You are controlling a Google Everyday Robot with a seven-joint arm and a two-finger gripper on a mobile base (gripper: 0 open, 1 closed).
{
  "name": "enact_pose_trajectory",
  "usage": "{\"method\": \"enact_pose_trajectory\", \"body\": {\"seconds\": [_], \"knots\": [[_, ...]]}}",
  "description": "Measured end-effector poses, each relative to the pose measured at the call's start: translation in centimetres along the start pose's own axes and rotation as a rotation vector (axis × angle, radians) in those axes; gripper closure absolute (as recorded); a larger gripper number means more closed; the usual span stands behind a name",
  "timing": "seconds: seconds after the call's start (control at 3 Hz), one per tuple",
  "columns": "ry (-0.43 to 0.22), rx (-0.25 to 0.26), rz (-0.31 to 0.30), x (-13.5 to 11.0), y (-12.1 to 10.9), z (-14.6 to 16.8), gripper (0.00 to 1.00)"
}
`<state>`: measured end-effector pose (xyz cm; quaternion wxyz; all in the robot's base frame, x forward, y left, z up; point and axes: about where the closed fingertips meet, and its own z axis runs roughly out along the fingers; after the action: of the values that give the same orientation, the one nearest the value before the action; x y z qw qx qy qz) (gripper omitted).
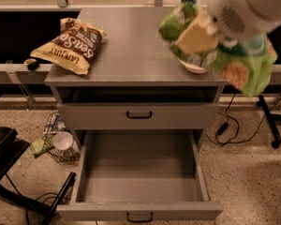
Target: Place green rice chip bag into middle drawer
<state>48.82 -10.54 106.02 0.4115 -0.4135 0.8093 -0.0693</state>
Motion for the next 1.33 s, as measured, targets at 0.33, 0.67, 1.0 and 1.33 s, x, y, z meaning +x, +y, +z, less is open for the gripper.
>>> {"method": "enact_pose_trajectory", "body": {"seconds": [0.33,0.67,1.0,1.33], "knots": [[-0.004,-0.029,0.086,6.0,2.3,1.1,1.00],[-0.011,-0.094,0.178,14.1,4.1,7.0,1.00],[-0.073,-0.182,0.351,22.7,9.1,15.8,1.00],[-0.215,-0.190,0.460,23.1,9.3,19.0,1.00]]}}
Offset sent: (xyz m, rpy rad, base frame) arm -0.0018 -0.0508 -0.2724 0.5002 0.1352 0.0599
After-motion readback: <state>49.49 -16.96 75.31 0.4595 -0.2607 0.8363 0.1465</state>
